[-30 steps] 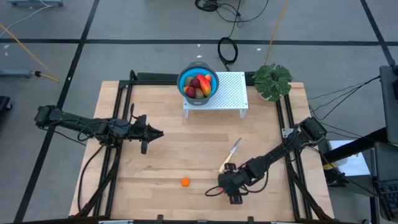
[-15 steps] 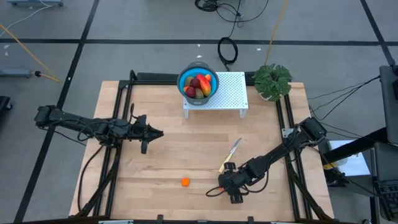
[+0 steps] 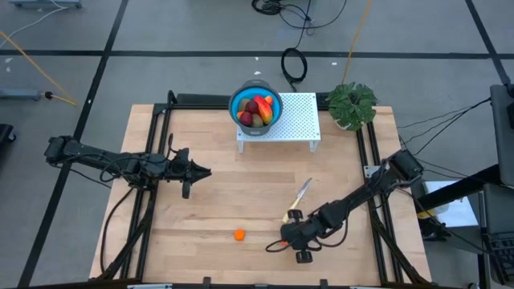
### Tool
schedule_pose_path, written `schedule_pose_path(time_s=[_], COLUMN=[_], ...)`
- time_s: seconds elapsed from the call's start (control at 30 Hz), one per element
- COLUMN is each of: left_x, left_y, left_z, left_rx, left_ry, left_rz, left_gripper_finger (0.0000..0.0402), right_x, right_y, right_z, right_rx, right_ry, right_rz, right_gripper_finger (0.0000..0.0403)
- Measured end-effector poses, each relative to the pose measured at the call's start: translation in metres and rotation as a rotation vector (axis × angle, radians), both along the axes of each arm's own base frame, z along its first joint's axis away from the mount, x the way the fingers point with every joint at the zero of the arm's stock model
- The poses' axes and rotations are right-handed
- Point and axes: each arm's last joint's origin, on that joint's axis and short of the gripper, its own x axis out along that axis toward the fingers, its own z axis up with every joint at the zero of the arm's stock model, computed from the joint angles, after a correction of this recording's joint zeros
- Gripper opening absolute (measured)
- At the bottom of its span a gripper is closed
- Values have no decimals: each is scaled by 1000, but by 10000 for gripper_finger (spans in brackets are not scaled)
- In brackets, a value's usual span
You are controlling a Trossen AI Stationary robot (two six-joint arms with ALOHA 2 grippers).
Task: Pick & Place Fruit
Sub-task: Put the orange peach into the blue strainer bowl on the shelf
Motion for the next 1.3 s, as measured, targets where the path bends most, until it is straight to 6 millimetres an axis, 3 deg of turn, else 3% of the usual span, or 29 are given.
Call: schedule_pose_path(time_s=[0.2,0.33,0.47,0.8,1.03,1.3], left_x=[0,0,0,0,0,0], left_y=[0,0,0,0,0,0], left_z=[0,0,0,0,0,0], left_rx=[6,6,7,27,38,38], left_ry=[0,0,0,2,2,3], left_rz=[-2,-3,-4,-9,-12,-12], left_gripper_finger=[42,42,42,42,42,42], right_x=[3,6,8,8,0,-2], right_y=[-8,-20,-35,-75,-98,-120], right_z=[16,38,68,157,199,221], right_rx=[26,35,40,42,-84,-371], right_ry=[-55,-139,-275,-834,-1161,-1412], right_rz=[-18,-11,4,12,20,38], right_gripper_finger=[88,88,88,88,89,89])
